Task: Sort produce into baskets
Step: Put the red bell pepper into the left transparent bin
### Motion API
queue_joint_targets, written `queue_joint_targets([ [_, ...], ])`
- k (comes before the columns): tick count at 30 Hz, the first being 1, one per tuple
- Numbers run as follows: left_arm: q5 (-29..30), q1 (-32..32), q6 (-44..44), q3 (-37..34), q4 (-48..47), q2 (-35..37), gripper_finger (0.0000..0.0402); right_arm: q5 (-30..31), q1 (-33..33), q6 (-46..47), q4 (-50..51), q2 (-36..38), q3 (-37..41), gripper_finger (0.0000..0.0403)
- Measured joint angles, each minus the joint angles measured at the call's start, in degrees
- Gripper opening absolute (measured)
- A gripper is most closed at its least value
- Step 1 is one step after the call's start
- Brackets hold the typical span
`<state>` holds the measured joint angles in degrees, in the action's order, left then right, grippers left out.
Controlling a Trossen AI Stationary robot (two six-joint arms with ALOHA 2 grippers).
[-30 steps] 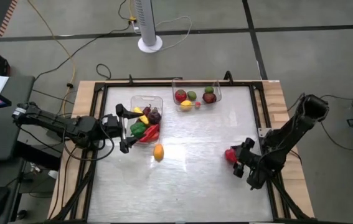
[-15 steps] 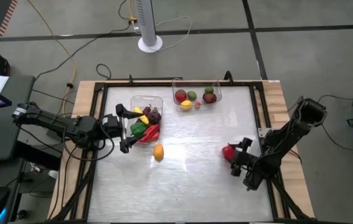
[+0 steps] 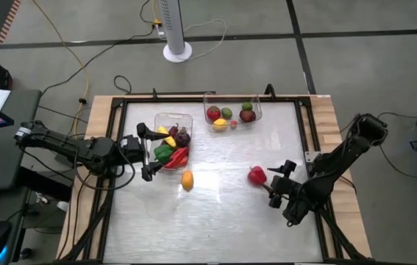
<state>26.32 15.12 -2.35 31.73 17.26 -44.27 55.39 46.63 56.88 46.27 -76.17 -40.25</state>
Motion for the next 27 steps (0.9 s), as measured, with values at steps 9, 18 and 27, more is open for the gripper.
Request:
queue_joint_targets([
  [9,0.0,0.0,0.0,0.0,0.0,0.0,0.0387,0.5,-1.5,9.2,-1.6,-1.4,2.2,0.0328],
  [18,0.0,0.0,0.0,0.0,-0.1,0.0,0.0387,3.7,-2.2,8.7,-12.1,-2.7,7.9,0.0328],
  [27,0.0,0.0,0.0,0.0,0.0,0.0,0.0387,1.2,-6.6,2.2,-19.6,-0.8,9.4,0.0315],
])
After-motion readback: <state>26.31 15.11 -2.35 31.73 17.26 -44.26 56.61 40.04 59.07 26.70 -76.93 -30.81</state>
